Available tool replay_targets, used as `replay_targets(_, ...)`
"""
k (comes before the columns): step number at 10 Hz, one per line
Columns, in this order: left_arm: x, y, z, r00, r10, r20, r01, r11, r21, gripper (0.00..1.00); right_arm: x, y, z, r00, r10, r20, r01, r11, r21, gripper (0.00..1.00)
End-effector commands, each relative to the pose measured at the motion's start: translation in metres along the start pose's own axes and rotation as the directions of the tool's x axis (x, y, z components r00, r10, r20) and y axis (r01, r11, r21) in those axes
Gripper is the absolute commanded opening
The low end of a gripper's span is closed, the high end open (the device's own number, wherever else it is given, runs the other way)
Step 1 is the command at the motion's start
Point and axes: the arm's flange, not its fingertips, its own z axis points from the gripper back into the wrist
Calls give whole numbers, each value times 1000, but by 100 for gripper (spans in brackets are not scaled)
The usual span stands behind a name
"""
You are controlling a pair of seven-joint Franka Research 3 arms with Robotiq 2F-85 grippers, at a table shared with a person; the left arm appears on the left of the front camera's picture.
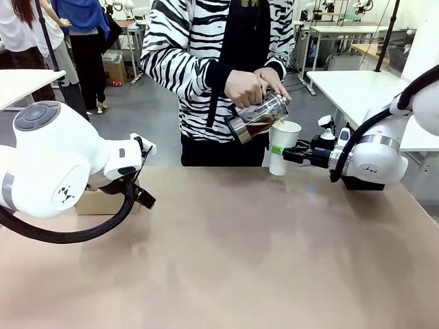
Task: Pour a drink into a cup and package it in a carrier.
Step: When a person places the Paper Cup Lid on the 600 ml Paper Cup , lift the 600 ml Paper Cup.
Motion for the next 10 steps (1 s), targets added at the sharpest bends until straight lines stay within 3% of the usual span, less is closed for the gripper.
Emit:
replay_targets(1, 0, 1, 0, 1000, 3, 2, -3, 1000, -3, 100, 1, 0, -1, 1000, -5, 12, 5, 1000, -5, 80)
replay_targets(10, 0, 1, 0, 1000, 3, 2, -3, 1000, -3, 100, 1, 0, -1, 1000, -5, 12, 5, 1000, -5, 80)
